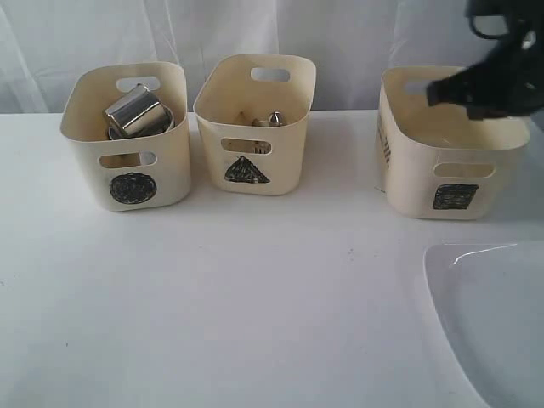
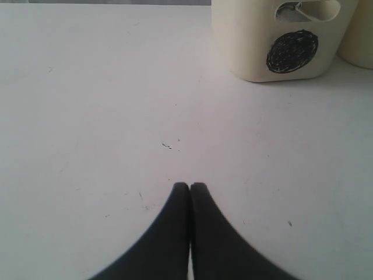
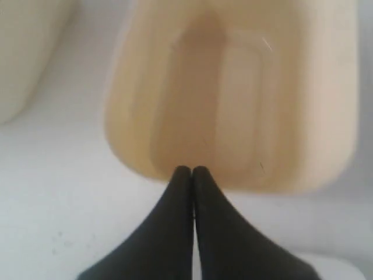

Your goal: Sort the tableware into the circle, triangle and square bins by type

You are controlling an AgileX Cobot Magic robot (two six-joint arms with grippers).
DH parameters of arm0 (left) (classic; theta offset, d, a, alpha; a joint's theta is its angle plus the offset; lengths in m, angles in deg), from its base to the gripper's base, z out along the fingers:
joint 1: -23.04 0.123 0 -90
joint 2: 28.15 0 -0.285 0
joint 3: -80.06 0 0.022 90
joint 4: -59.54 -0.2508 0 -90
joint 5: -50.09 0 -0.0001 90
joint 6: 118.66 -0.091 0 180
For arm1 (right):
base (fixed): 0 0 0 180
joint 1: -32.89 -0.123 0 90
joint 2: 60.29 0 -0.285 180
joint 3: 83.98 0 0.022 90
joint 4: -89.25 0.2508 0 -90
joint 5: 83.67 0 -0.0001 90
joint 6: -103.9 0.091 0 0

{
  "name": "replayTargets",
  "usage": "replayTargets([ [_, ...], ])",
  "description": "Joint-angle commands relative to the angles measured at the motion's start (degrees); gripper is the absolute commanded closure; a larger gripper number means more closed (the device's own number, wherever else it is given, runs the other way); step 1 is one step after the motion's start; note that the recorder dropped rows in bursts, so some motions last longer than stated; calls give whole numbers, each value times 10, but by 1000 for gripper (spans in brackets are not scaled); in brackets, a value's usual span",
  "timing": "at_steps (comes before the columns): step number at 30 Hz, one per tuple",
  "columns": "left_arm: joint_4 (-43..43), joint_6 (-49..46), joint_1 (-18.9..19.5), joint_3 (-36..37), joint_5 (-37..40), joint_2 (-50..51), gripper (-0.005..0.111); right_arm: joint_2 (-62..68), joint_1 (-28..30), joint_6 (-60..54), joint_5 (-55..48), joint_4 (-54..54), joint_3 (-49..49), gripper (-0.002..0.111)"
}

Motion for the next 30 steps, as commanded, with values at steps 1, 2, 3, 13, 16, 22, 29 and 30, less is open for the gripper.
replayTargets([
  [1, 1, 1, -4, 2, -1, -2, 107, -72, 79, -8, 33, 9, -114, 108],
  [2, 1, 1, -4, 2, -1, -2, 107, -82, 101, -8, 47, 10, -137, 108],
  [3, 1, 1, -4, 2, -1, -2, 107, -88, 123, -8, 59, 13, -154, 108],
  [13, 1, 1, -4, 2, -1, -2, 107, 28, 281, -258, -68, 325, -167, 108],
  [16, 1, 1, -4, 2, -1, -2, 107, 65, 305, -277, -118, 395, -159, 108],
  [22, 1, 1, -4, 2, -1, -2, 107, 27, 347, -234, -123, 406, -181, 108],
  [29, 1, 1, -4, 2, -1, -2, 107, -88, 470, -256, -214, 370, -301, 108],
  [30, 1, 1, -4, 2, -1, -2, 107, -98, 471, -252, -210, 369, -316, 108],
])
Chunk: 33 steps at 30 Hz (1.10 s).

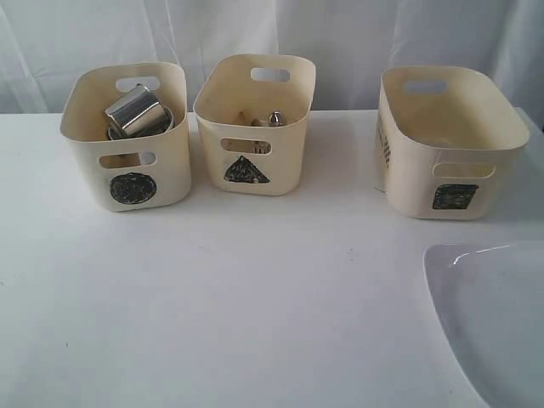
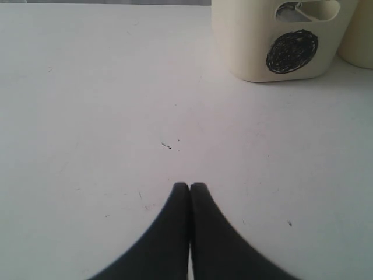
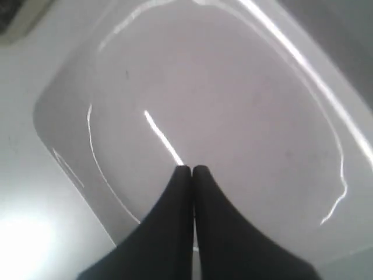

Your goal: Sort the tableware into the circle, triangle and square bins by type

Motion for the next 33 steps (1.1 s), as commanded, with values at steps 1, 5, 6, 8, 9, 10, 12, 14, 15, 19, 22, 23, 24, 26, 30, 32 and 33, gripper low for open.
replayTargets([
  [1, 1, 1, -4, 2, -1, -2, 107, -33, 16, 9, 0, -10, -53, 108],
  [5, 1, 1, -4, 2, -1, -2, 107, -92, 65, 169, 51, -179, -70, 108],
  [6, 1, 1, -4, 2, -1, -2, 107, -108, 72, 208, 34, -268, -70, 108],
  [8, 1, 1, -4, 2, -1, -2, 107, -119, 72, 227, 4, -389, -70, 108],
  [9, 1, 1, -4, 2, -1, -2, 107, -119, 72, 226, 1, -395, -70, 106],
  [10, 1, 1, -4, 2, -1, -2, 107, -119, 72, 226, 2, -379, -70, 103],
  [12, 1, 1, -4, 2, -1, -2, 107, -112, 72, 215, 3, -321, -70, 89],
  [14, 1, 1, -4, 2, -1, -2, 107, -99, 72, 159, -11, -250, -70, 68],
  [15, 1, 1, -4, 2, -1, -2, 107, -93, 72, 133, -13, -234, -70, 59],
  [19, 1, 1, -4, 2, -1, -2, 107, -71, 72, 117, 2, -234, -70, 44],
  [22, 1, 1, -4, 2, -1, -2, 107, -60, 72, 118, 13, -242, -70, 45],
  [23, 1, 1, -4, 2, -1, -2, 107, -57, 72, 124, 21, -245, -70, 45],
  [24, 1, 1, -4, 2, -1, -2, 107, -51, 72, 138, 31, -250, -70, 45],
  [26, 1, 1, -4, 2, -1, -2, 107, -39, 72, 167, 48, -254, -70, 45],
  [30, 1, 1, -4, 2, -1, -2, 107, 5, 72, 174, 54, -254, -70, 45],
  [32, 1, 1, -4, 2, -1, -2, 107, 29, 72, 167, 55, -251, -70, 45],
  [33, 1, 1, -4, 2, -1, -2, 107, 40, 72, 159, 59, -245, -70, 45],
])
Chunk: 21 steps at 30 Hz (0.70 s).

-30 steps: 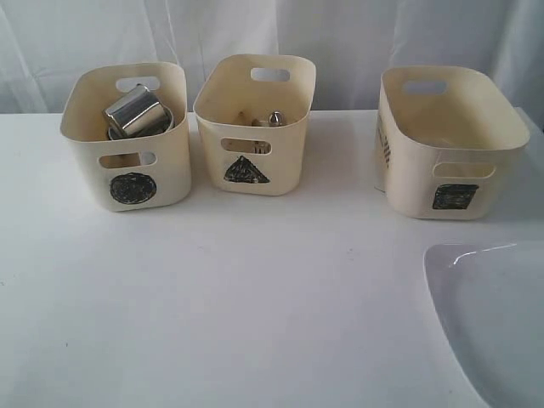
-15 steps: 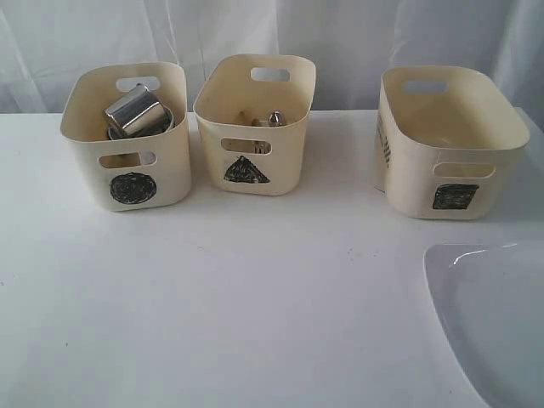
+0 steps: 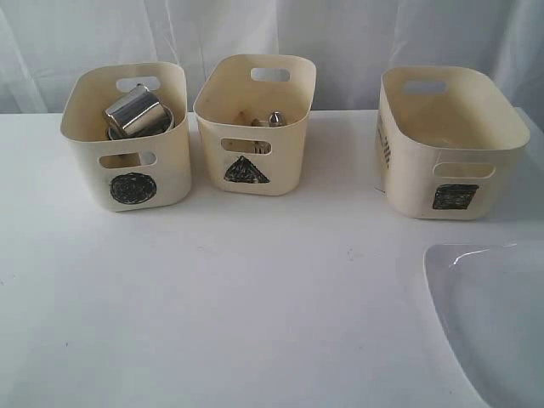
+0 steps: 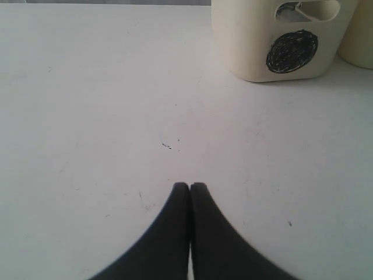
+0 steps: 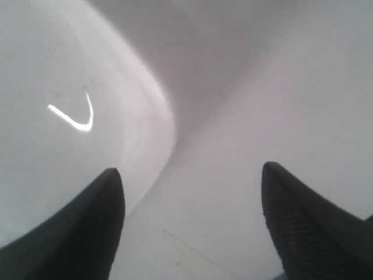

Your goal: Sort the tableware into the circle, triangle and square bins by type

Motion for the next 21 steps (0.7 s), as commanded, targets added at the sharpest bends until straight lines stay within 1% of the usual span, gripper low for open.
replayTargets([
  [1, 1, 1, -4, 2, -1, -2, 107, 46, 2, -15, 18, 9, -2, 45],
  [5, 1, 1, -4, 2, -1, -2, 107, 77, 2, -62, 52, 60, -2, 45],
  [11, 1, 1, -4, 2, -1, -2, 107, 111, 2, -152, 79, 152, -2, 45],
  [13, 1, 1, -4, 2, -1, -2, 107, 121, 2, -165, 86, 168, -2, 45],
  [16, 1, 1, -4, 2, -1, -2, 107, 142, 2, -172, 99, 174, -2, 49],
  [18, 1, 1, -4, 2, -1, -2, 107, 154, 2, -172, 108, 174, -2, 53],
  [21, 1, 1, -4, 2, -1, -2, 107, 172, 2, -172, 124, 174, -2, 63],
])
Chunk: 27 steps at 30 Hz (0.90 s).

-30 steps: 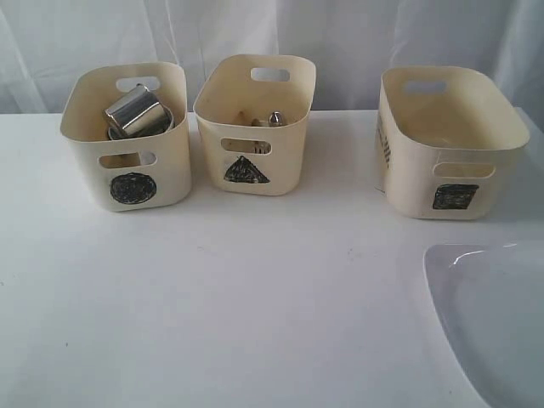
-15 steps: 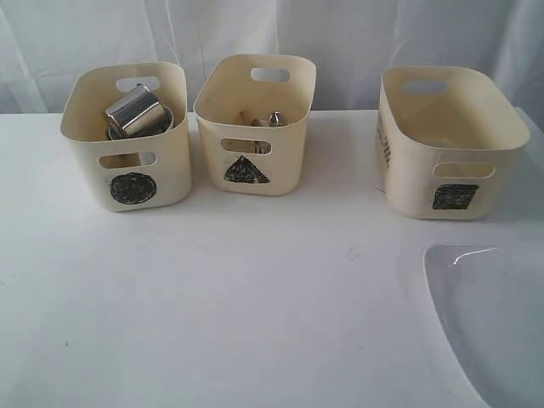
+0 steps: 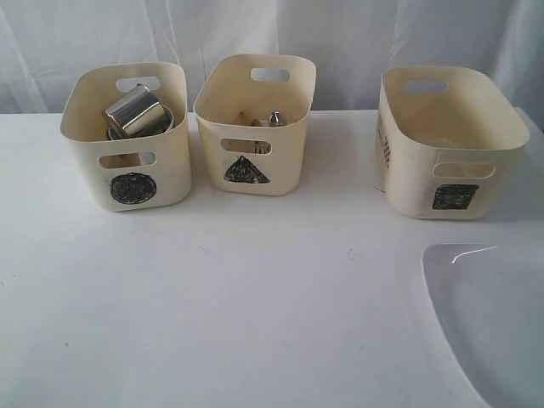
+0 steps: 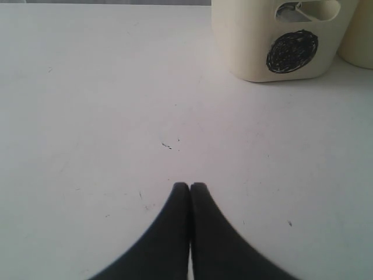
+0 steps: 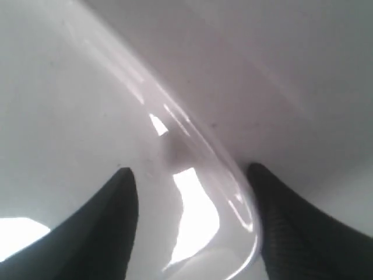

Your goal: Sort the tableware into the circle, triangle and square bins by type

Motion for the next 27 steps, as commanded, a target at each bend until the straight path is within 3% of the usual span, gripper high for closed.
replayTargets([
  [1, 1, 1, -4, 2, -1, -2, 107, 45, 2, -11, 47, 2, -8, 67],
  [14, 1, 1, -4, 2, -1, -2, 107, 106, 2, -14, 58, -6, -8, 95],
  [21, 1, 1, -4, 2, -1, -2, 107, 100, 2, -14, -27, -26, -7, 97],
  [24, 1, 1, -4, 2, -1, -2, 107, 77, 2, -14, -77, -39, -7, 107],
  [27, 1, 1, -4, 2, -1, -2, 107, 55, 2, -12, -121, -48, -7, 108],
])
